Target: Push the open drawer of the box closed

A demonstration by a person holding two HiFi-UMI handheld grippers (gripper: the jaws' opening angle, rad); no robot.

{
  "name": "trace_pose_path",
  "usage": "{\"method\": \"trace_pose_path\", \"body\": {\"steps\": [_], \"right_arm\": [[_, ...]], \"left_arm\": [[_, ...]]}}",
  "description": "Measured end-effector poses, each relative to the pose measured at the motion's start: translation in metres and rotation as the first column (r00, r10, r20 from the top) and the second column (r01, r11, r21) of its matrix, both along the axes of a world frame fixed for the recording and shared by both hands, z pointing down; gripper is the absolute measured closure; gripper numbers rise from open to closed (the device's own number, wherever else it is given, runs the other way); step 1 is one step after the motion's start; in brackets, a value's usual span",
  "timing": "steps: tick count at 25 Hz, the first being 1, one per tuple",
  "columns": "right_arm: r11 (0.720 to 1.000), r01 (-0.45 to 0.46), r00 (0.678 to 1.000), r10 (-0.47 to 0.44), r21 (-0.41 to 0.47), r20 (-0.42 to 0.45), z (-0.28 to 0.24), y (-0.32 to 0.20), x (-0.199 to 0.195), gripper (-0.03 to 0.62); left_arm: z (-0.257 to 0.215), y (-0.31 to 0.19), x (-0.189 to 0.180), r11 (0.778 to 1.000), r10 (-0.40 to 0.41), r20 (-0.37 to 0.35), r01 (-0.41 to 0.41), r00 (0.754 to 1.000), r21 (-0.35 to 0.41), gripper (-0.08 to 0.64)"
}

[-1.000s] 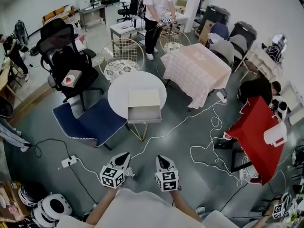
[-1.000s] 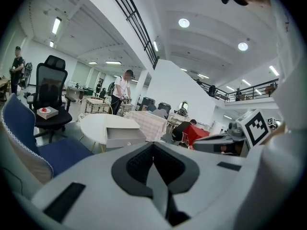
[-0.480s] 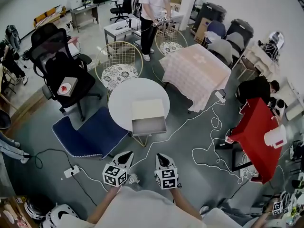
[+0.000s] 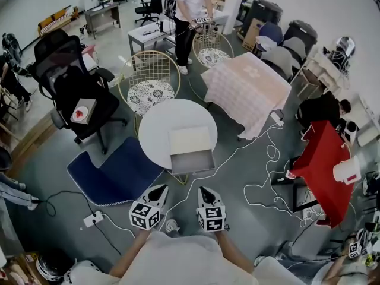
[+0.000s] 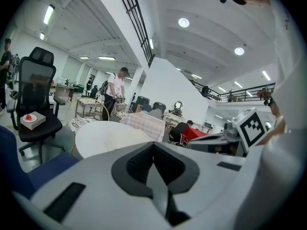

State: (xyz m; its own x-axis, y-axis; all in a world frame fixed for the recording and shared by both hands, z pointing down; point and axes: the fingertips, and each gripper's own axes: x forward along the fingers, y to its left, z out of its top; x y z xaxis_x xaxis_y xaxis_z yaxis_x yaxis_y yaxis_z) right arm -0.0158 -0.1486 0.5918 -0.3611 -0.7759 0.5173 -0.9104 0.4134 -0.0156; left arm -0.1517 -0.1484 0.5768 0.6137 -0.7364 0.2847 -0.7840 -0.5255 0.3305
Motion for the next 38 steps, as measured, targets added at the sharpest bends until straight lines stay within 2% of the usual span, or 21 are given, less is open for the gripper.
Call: {"method": "trace_pose_path", "body": {"steps": [7,15,23,29,38], "right_arm": [[1.000,0.013,1.000,-0.013,0.012,0.010,-0.002,-0.015,0.004,0.577],[0.998,0.059,0.998,-0.059,0.018,0.029,-0.006,-0.027,0.035,0.577],[0.995,0.102,0.993,-0.103,0.019,0.054,-0.007,-0.037,0.052,0.577],[0.991,0.135,0.990,-0.134,-0.015,0.053,0.007,-0.031,0.052,0.575],[0.979,0.155,0.988,-0.151,-0.135,0.041,0.055,0.001,0.053,0.575]], "left_arm": [[0.005,-0.011,0.010,1.000,-0.001,0.009,0.001,1.000,-0.006,0.548],[-0.006,-0.025,0.039,0.997,-0.069,0.017,0.069,0.997,0.021,0.548],[-0.004,-0.023,0.059,0.994,-0.113,0.027,0.113,0.993,0.005,0.548],[0.004,-0.016,0.062,0.992,-0.128,0.042,0.128,0.991,-0.012,0.548],[0.035,0.003,0.069,0.987,-0.132,0.034,0.134,0.991,-0.086,0.548]]}}
